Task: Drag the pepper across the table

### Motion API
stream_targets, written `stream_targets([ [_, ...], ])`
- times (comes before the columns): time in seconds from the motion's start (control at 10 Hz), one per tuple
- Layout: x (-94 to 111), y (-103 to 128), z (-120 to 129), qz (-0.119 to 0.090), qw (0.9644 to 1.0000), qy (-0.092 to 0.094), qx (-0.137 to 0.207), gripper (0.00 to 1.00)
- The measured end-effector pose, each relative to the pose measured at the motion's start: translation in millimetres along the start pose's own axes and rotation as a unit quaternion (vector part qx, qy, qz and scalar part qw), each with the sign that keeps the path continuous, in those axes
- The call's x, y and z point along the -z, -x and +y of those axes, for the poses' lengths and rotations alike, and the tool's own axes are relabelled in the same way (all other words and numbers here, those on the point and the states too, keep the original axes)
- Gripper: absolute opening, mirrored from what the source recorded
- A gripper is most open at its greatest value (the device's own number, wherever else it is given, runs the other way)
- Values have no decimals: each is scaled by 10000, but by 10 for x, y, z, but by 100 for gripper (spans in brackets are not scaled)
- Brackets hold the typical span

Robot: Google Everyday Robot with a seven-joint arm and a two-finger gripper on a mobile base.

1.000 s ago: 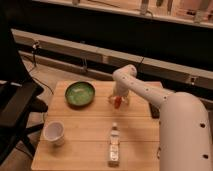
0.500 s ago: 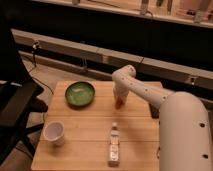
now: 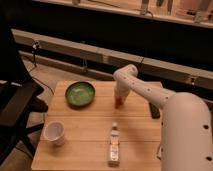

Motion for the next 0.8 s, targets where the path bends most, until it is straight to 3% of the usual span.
stream_targets([
  [0.4,34,36,-80,18,9999,-106,-29,0],
  [0.8,48,3,130,-9,9997,-159,-173,0],
])
